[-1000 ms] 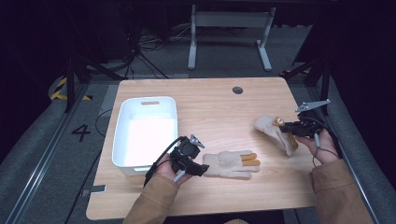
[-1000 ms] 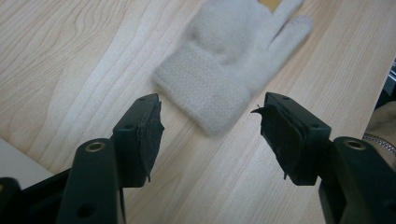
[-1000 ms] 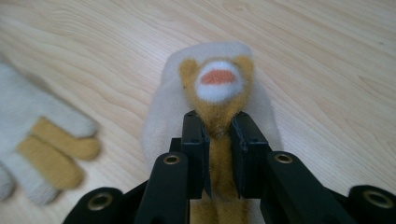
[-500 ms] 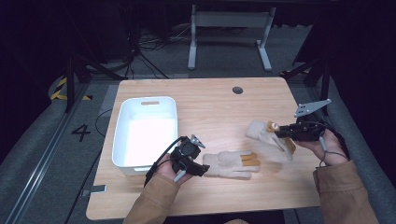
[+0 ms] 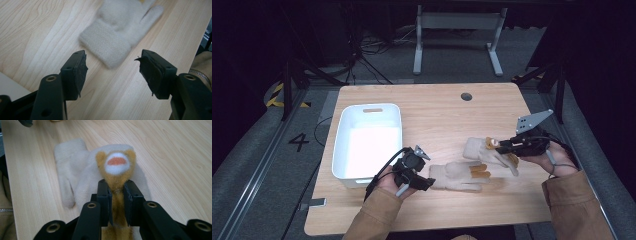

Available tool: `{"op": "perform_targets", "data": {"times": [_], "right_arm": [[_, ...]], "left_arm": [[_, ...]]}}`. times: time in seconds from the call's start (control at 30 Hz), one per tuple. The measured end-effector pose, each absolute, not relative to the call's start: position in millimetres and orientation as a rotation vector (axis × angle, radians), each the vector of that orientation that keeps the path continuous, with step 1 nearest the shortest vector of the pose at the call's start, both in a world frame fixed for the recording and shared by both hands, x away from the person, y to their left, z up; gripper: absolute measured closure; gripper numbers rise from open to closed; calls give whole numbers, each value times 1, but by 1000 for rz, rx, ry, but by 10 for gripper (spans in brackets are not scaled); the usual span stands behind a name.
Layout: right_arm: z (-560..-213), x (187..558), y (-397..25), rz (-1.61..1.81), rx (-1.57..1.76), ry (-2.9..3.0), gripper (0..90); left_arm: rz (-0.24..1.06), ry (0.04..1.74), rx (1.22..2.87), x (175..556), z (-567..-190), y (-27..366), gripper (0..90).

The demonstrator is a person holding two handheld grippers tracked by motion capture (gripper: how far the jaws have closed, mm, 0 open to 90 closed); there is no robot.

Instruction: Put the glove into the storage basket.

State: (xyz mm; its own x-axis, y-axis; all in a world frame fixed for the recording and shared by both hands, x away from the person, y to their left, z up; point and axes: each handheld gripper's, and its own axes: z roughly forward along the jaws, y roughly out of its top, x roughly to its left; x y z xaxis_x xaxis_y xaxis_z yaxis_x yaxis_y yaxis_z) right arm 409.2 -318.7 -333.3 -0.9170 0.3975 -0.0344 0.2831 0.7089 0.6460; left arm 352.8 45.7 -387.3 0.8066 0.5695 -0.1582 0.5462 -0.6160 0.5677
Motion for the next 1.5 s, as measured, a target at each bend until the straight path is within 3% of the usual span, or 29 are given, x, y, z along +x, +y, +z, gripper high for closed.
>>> {"op": "perform_targets", "data": {"times": [1.5], "right_arm": [[-364,407,-225,1041,142,2945,763]], "left_arm": [[66,886,2351,344,-388,66,387]]}}
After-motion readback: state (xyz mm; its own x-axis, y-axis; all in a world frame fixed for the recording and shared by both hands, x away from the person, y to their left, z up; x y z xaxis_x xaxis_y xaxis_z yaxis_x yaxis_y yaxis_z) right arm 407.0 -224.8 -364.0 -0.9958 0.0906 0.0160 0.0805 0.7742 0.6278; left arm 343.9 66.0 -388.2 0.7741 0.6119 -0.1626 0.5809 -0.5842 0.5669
